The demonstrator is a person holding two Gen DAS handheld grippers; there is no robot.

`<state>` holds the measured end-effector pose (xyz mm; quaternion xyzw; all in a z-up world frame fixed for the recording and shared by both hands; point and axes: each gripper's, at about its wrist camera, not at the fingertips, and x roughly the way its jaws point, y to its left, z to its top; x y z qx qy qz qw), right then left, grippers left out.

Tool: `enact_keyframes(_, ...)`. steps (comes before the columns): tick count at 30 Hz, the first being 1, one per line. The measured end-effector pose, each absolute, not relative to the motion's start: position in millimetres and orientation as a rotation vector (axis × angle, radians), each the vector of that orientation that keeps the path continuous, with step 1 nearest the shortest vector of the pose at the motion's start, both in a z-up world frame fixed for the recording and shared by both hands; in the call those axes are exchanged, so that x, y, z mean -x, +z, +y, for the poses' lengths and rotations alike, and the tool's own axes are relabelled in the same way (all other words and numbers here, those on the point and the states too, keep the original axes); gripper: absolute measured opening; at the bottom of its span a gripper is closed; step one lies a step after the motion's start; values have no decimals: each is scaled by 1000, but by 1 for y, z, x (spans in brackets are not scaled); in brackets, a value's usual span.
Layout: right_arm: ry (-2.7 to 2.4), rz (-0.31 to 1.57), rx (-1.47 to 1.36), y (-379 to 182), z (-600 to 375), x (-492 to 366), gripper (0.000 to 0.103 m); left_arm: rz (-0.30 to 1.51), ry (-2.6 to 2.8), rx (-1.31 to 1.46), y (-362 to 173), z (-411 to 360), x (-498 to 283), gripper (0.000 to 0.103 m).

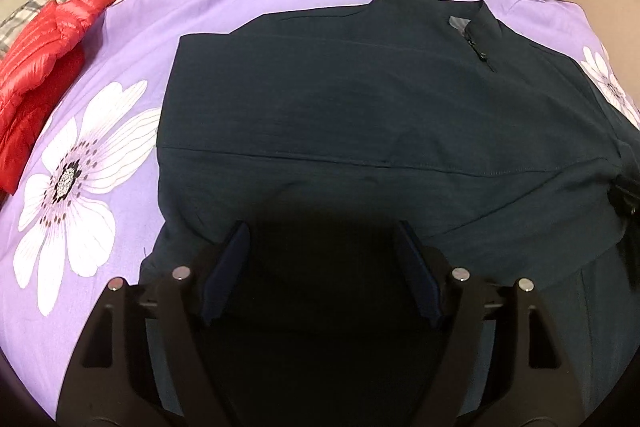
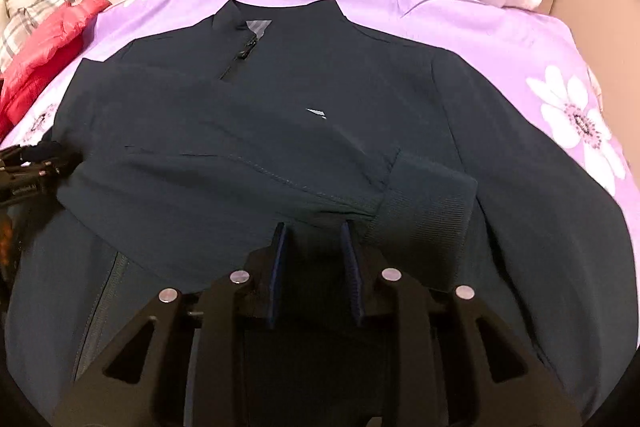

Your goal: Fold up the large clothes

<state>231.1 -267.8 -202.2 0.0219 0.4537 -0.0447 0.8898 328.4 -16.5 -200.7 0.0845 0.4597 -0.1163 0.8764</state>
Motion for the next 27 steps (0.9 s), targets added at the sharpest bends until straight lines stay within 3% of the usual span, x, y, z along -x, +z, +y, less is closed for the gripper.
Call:
enact_keyframes(3,-72,932,-124,-186,-264,-225,44,953,-247,-138,-188,-14,-313,85)
enact_keyframes(4,-53,907,-142,-178,-260,-217,46,940,-251,-130,-184,-15,-304,93)
enact_keyframes(7,-44,857,-156,-161,-251,-191,63,891,-254,-126,-168,-11,-275,100)
enact_keyframes(15,-55,842,-275,-147,-240,-104,83,982,-287,-23,-160,12,-189,101)
enact_keyframes(27,-129,858,-531,-163,-279,-13,92,1053,-321,31,-164,19,-98,101)
